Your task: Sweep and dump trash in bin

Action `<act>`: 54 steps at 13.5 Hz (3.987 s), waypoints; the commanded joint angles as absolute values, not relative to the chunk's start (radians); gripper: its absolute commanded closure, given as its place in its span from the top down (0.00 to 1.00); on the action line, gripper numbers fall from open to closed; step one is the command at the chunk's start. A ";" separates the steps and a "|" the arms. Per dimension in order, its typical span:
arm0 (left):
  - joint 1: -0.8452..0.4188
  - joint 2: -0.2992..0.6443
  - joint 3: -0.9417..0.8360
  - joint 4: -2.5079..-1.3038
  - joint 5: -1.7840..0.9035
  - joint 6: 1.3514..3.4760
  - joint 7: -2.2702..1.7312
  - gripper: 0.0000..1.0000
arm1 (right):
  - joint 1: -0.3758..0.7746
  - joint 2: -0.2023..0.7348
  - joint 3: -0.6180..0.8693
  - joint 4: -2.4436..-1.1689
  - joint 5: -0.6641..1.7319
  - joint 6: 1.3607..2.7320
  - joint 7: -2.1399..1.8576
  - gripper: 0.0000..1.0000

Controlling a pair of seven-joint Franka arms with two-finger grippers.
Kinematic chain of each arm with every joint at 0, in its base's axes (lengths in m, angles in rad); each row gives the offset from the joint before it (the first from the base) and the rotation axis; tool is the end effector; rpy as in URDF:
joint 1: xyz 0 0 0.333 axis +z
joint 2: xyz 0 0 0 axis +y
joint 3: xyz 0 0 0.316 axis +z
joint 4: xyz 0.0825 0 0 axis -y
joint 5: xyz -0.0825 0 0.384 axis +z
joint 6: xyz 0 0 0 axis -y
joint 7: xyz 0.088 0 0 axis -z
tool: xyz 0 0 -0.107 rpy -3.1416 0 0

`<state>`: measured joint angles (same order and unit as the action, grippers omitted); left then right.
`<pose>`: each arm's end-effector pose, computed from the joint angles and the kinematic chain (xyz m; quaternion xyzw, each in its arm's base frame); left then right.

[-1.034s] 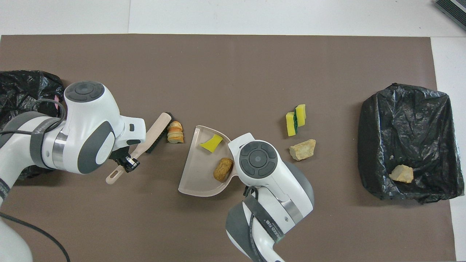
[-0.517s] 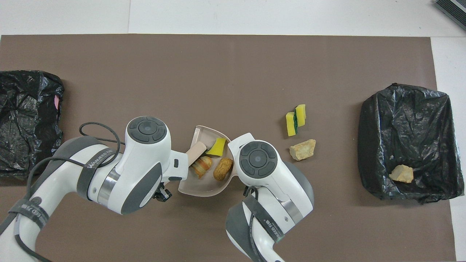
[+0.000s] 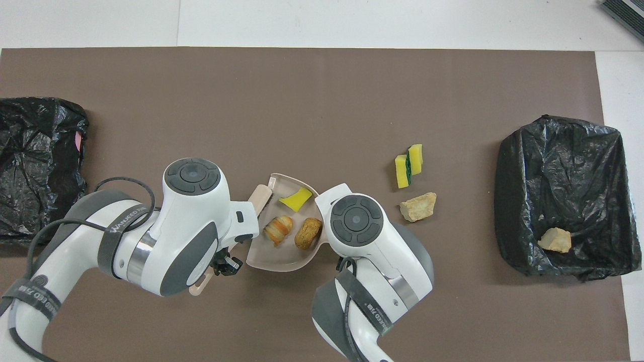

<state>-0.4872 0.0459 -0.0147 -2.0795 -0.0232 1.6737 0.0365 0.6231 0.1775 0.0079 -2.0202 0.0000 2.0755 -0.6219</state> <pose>0.4366 -0.2421 0.3781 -0.9404 0.2556 0.2205 0.0406 0.4608 0.3366 0.3541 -0.8086 -0.5852 0.0611 0.0004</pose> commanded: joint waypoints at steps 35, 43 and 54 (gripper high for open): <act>-0.568 -0.247 -0.500 -2.511 -0.466 2.154 -0.804 0.00 | -0.396 -0.078 -0.020 -1.894 -0.440 1.899 -1.486 0.00; -0.584 -0.245 -0.566 -2.511 -0.466 2.189 -0.779 0.00 | -0.345 -0.038 -0.005 -1.904 -0.817 1.957 -1.480 0.00; -0.565 -0.141 -0.572 -2.470 -0.468 2.241 -0.798 0.35 | -0.091 -0.048 -0.003 -1.887 -1.140 1.740 -1.385 0.00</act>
<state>-0.5697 -0.1731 -0.5736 -2.4891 -0.4540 2.2284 -0.8065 -0.1103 -0.0345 -0.0029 -1.8860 -1.0896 1.7684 -1.4017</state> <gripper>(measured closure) 0.731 0.683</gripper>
